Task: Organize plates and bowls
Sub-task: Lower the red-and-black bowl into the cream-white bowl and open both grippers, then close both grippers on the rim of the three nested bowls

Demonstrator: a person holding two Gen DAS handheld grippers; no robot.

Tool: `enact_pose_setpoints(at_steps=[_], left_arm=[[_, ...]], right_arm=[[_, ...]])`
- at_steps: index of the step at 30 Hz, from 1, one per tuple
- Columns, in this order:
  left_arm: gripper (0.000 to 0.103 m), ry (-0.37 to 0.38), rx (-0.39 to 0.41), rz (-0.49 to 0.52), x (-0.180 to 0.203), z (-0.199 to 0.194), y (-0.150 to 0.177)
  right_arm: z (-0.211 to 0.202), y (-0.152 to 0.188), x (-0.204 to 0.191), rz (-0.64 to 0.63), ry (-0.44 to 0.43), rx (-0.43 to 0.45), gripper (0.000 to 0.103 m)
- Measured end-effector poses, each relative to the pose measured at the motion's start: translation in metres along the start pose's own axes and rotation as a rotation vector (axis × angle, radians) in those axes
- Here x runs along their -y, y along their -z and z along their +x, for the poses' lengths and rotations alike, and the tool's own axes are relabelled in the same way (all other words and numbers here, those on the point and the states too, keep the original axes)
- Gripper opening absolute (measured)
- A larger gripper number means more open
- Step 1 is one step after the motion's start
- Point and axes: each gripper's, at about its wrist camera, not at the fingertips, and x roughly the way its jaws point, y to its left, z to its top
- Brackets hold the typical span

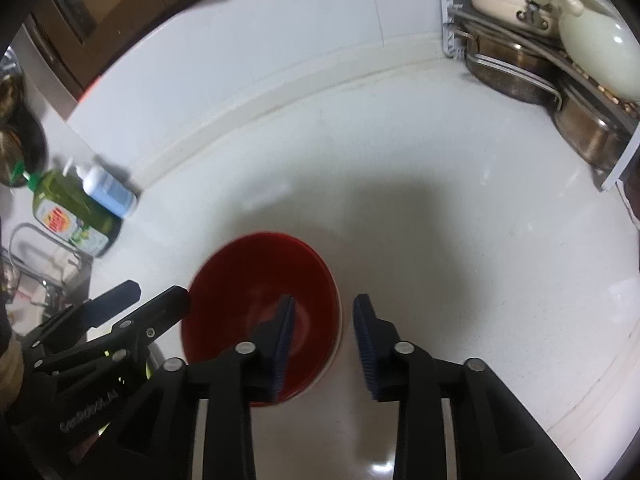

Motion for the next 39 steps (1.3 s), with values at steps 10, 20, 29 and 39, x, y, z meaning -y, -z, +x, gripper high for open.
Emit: enact_pose_setpoints(at_steps=[10,20,29,39], left_arm=[[0.072,-0.093,0.016,0.029,-0.015,-0.001,0.003],[0.069,0.026,-0.120,-0.019,-0.017,0.030,0.012],[0.053,0.066,-0.220,-0.059,-0.007,0.055,0.019],[0.040,0.128,-0.270,-0.098,-0.006,0.069,0.019]], right_arm=[[-0.020,-0.001,-0.009,0.019,0.067,0.112,0.055],[0.011,0.010,0.004,0.109,0.011,0.005,0.055],[0.035,0.015,0.010,0.151,-0.011,-0.075,0.049],[0.057,0.021,0.018,0.206,-0.047,-0.171,0.031]])
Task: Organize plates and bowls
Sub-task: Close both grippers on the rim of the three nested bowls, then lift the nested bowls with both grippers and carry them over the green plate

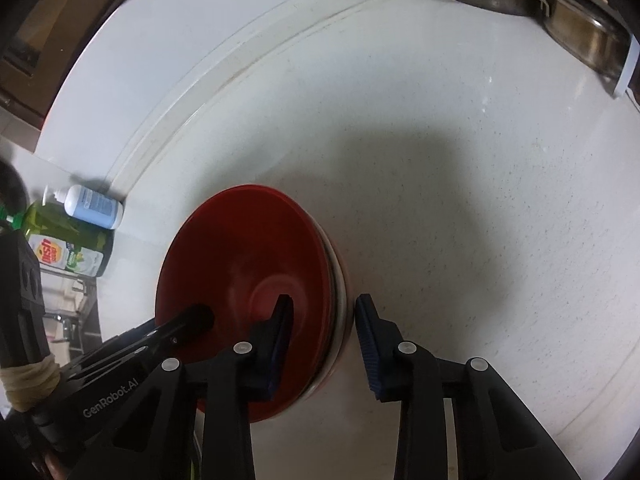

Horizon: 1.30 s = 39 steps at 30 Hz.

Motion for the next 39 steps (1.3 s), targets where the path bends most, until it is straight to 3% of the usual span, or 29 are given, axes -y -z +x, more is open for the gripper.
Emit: enact_pose_setpoints(at_steps=[4,8,21,39], left_arm=[[0.031,0.028,-0.004,0.008,0.003,0.002,0.001],[0.029,0.014,-0.001,0.001,0.005,0.003,0.002],[0.029,0.014,0.001,-0.049,-0.003,0.000,0.003],[0.029,0.010,0.113,-0.110,-0.039,-0.049,0.021]], right_arm=[[0.002,0.000,0.001,0.009,0.003,-0.008,0.027],[0.004,0.000,0.004,0.007,0.015,-0.007,0.024],[0.008,0.000,0.002,0.009,0.027,-0.016,0.023],[-0.018,0.011,-0.042,-0.113,0.015,0.046,0.023]])
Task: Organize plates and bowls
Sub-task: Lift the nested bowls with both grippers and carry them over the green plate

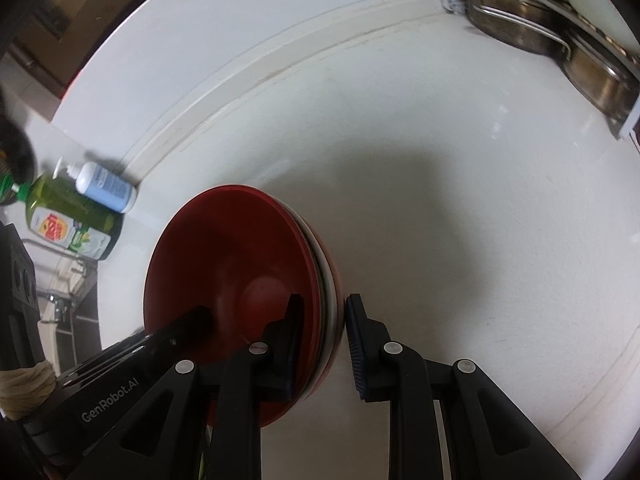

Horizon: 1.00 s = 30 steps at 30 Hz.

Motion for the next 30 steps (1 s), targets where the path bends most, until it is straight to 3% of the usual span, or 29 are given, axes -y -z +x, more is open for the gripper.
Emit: enact_pose_setpoints(at_steps=[13,30], left_arm=[[0.029,-0.041,0.111,-0.122,-0.071,-0.059,0.025],[0.029,-0.123,0.151,-0.306,-0.157,-0.097,0.077]], right_arm=[[-0.018,0.022,-0.068,-0.154,-0.076,0.003,0.023],[-0.004,0.070,-0.151,-0.336,-0.167,-0.107,0.023]])
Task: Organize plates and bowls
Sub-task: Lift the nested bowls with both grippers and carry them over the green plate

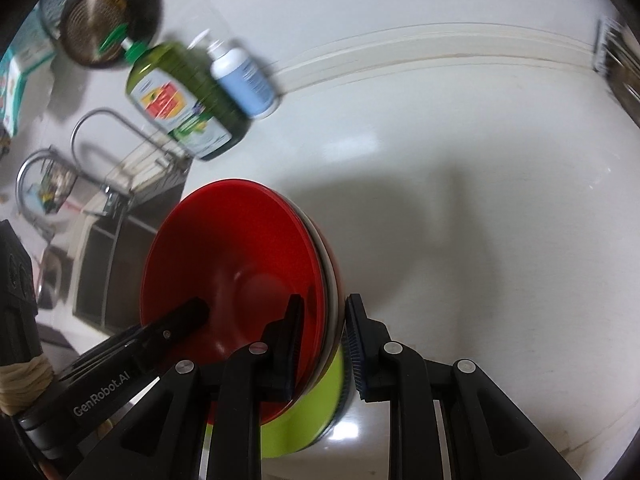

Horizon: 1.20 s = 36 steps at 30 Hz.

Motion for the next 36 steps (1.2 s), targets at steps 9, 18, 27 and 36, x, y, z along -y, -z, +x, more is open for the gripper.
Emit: enact_pose_setpoints(at_steps=[9,18,27,36], left_arm=[[0.029,-0.041,-0.010,-0.047,-0.030,-0.005,0.015],[0.029,-0.053,-0.048,-0.062,-0.041,0.002,0.026],[0.029,-0.068,-0.070,-0.085,-0.051,0.008,0.028],[0.029,-0.043,-0.110,-0.121,-0.065,0.019,0.031]], right_arm=[[0.021,0.014,-0.029,-0.052,-0.029,-0.089,0.023],[0.034,0.027,-0.036,-0.060,-0.021,-0.149,0.023],[0.047,0.033,-0.042,-0.065,-0.017,-0.193,0.023],[0.055,0.037,-0.048,-0.087,0.003,-0.215,0.023]])
